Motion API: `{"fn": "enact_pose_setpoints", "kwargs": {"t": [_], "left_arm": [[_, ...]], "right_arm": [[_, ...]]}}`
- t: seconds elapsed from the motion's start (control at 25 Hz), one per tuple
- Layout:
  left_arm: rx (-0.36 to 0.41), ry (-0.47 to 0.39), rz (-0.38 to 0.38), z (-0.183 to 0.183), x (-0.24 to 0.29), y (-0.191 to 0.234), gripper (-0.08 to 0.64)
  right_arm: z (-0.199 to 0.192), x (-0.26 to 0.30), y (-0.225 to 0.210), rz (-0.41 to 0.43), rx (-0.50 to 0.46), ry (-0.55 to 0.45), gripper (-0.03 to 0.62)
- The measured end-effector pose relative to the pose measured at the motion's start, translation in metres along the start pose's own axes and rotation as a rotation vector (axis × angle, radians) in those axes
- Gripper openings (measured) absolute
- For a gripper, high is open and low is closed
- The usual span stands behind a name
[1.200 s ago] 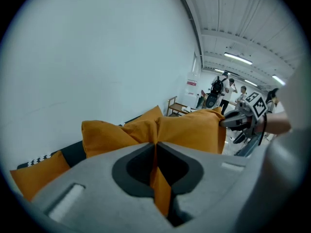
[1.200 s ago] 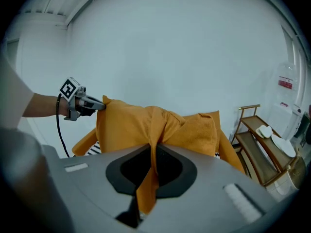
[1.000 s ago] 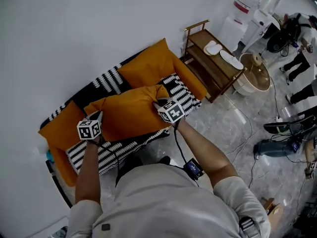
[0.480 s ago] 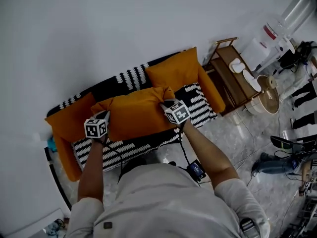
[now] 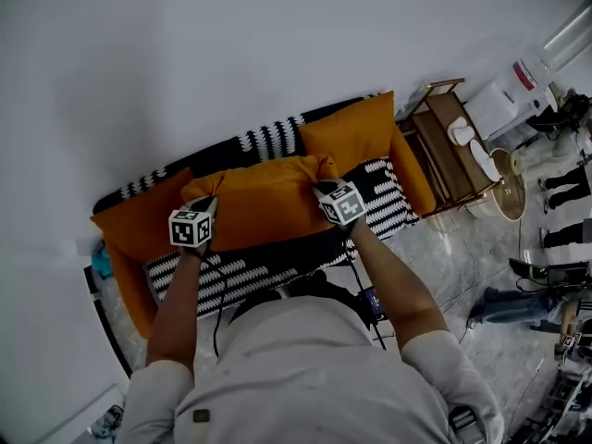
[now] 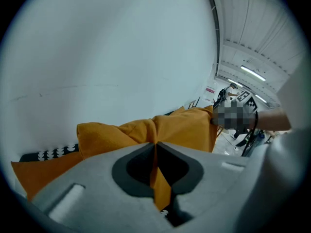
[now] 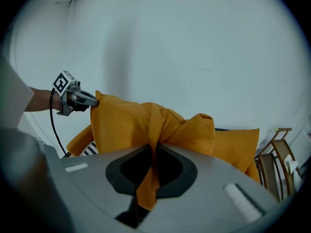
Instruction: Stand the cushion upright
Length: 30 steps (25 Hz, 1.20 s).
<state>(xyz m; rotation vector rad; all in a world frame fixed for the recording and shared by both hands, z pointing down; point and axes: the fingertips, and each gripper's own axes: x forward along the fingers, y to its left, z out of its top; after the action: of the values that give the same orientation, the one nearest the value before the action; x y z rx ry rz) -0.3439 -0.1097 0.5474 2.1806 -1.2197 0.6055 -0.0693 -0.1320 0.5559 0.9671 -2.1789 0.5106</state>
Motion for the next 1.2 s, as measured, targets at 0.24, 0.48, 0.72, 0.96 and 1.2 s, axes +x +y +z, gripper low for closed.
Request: {"fn": "enact_pose_setpoints", "kwargs": {"t": [0.24,0.48,0.72,0.96,1.2], "left_arm": [[-0.030,0.017,0.048,-0.008,0.024,0.014,0.015],[-0.089,0.029,0.131,-0.015,0.054,0.032,0.015],[-0.113,0.056,0.177,-0.014,0.100,0.061,0.017],[-0.128,0.055,0.178,-0.010,0.139,0.093,0.017],[-0.113,0.062,0.192,-0.022,0.182,0.123,0.020]], "right_arm": [[-0.003,0.033,-0.016,0.042,-0.037,0.019,0.026],[-0.004,0.078,-0.039,0.140,-0.080,0.059,0.029],[0.006,0.130,-0.073,0.202,-0.157,0.116,0.032],[0.007,0.179,-0.095,0.235,-0.198,0.180,0.038],[0.006,0.231,-0.119,0.228,-0.252,0.229,0.044]]}}
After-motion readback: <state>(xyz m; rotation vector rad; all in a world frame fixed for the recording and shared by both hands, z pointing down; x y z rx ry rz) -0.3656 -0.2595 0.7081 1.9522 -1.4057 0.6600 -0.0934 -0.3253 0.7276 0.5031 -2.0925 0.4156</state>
